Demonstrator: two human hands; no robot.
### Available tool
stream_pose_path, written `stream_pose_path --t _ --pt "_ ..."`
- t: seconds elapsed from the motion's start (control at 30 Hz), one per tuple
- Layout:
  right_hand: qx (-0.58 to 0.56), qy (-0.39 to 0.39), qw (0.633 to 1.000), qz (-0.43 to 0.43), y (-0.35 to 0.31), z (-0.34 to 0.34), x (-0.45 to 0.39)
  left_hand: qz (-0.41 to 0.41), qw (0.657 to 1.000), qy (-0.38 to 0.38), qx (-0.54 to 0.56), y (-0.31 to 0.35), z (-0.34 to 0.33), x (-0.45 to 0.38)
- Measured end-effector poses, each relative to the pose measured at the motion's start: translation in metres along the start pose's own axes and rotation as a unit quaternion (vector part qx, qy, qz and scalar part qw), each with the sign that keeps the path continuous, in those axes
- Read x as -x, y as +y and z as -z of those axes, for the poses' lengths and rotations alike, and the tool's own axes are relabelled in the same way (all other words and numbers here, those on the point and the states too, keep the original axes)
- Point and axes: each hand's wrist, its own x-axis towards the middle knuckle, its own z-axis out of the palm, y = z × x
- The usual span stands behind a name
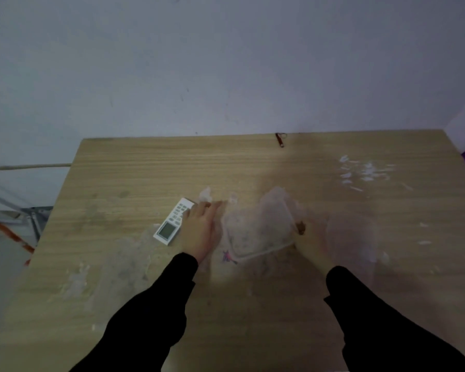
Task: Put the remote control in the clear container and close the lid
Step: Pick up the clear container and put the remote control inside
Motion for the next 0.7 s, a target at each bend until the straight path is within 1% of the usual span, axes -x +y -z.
stream_pose_path --t 0.07,0.13,0.17,0.23,0.37,0.47,0.53,0.6,0.67,0.7 --pt "0.014 0.012 1.0 0.004 0.003 -0.003 0.007 0.077 0.996 0.023 -0.039 -0.012 0.001 0.004" --pt "0.024 0.013 1.0 0.008 0.005 -0.003 0.012 0.168 0.983 0.009 -0.069 -0.028 0.002 0.012" --pt "0.019 0.005 1.0 0.008 0.006 -0.004 0.014 0.196 0.977 0.0 -0.079 -0.035 0.002 0.016" --pt "0.008 -0.017 1.0 0.005 0.009 -0.006 0.018 0.209 0.974 -0.008 -0.081 -0.047 0.004 0.023" --pt "0.01 -0.038 0.999 0.009 0.013 -0.004 0.02 0.207 0.978 -0.018 -0.033 -0.054 0.009 0.023" --pt "0.004 -0.048 0.999 0.006 0.016 -0.003 0.018 0.172 0.984 0.014 0.043 -0.042 0.013 0.022" --pt "-0.02 -0.061 0.998 -0.01 0.016 -0.003 0.015 0.113 0.989 0.036 0.09 -0.024 0.013 0.021" --pt "-0.043 -0.066 0.997 -0.02 0.017 -0.005 0.013 0.047 0.992 0.047 0.11 -0.003 0.011 0.018" --pt "-0.057 -0.06 0.996 -0.022 0.017 -0.008 0.011 -0.004 0.992 0.027 0.121 0.016 0.006 0.014" --pt "-0.066 -0.055 0.996 -0.021 0.016 -0.009 0.011 -0.029 0.992 0.0 0.121 0.024 0.002 0.011"
